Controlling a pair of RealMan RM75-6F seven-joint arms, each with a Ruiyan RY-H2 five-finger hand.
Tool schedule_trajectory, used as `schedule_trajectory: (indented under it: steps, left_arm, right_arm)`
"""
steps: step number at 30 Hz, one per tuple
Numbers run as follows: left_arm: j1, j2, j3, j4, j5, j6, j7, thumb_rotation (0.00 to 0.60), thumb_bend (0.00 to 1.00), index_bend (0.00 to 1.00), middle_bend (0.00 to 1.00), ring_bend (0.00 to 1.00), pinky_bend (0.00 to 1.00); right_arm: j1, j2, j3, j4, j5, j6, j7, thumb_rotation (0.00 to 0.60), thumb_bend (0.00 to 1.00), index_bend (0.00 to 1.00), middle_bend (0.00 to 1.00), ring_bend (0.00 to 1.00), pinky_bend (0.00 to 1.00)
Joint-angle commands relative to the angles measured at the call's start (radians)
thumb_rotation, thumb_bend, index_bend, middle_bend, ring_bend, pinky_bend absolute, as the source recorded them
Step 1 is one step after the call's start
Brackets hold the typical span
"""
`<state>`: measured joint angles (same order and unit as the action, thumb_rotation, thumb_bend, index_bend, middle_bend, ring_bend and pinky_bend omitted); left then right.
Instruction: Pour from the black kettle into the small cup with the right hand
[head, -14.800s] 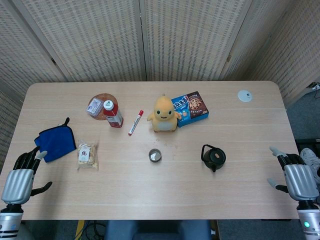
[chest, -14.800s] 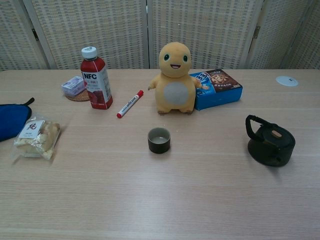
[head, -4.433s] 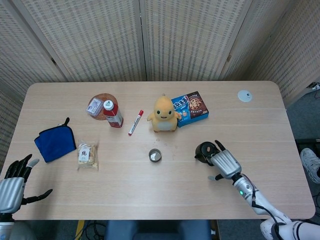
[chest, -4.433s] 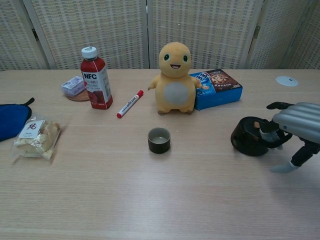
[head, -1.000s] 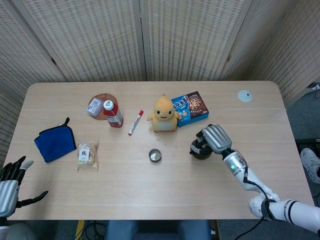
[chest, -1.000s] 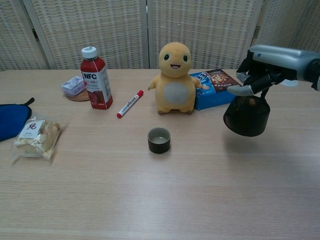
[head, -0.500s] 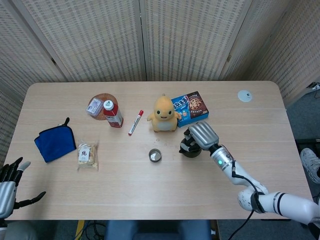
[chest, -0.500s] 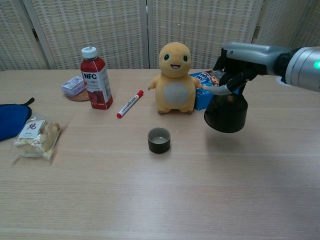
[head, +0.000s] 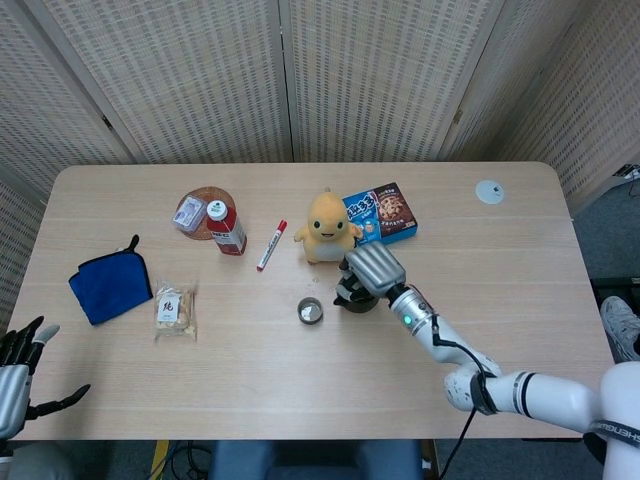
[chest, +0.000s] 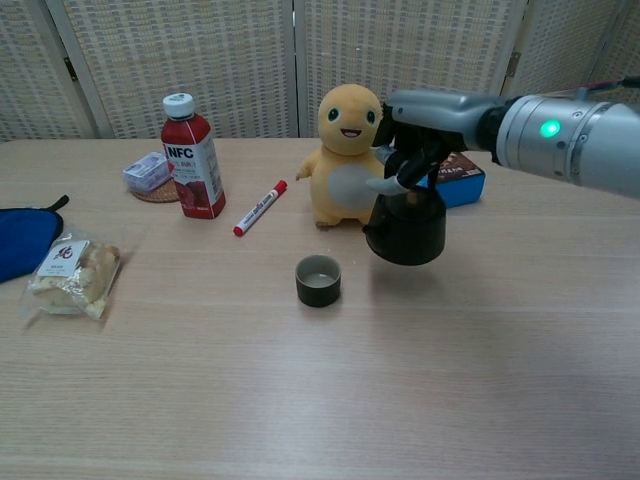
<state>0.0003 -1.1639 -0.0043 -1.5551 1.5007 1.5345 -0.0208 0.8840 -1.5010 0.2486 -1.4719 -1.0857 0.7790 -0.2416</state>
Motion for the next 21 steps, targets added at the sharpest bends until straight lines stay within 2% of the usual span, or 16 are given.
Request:
schedule_trajectory:
  steps: [1,21]
  left_arm:
    - [0.002,0.000,0.001,0.001,0.001,0.002,-0.001,0.363,0.08,0.13,0.02,0.08,0.00]
    - [0.020,0.001,0.003,0.014,0.003,0.020,-0.017,0.363,0.08,0.13,0.02,0.08,0.00]
  right_arm:
    - [0.028,-0.020,0.004,0.019,0.023,-0.010,-0.034,0.484,0.35,0.87,1.00,0.96,0.54]
    - [0.177,-0.118,-0.026,0.113,0.107,-0.042,-0.225,0.505,0.35,0.87,1.00,0.96,0.54]
